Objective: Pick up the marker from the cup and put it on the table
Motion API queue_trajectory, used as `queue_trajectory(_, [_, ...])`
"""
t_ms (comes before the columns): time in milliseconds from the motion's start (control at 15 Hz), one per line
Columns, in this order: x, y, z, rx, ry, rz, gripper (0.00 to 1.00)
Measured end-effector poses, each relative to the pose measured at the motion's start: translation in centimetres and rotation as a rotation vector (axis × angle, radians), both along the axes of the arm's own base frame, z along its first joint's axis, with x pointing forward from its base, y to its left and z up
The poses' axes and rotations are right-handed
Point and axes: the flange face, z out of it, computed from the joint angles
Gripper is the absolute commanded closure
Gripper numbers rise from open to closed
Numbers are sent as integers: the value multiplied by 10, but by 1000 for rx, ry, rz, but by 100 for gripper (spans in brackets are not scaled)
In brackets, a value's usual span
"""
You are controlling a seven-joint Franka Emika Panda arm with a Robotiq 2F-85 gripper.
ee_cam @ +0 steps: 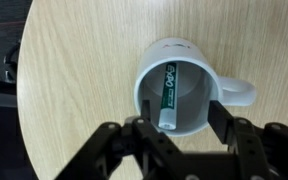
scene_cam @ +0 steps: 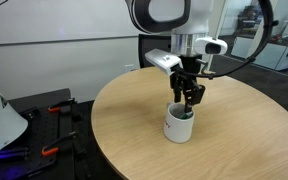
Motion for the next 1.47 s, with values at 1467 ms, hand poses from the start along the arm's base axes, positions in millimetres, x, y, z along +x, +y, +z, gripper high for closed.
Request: queue_trajectory(1467, [5,-5,-18,33,33,17,52])
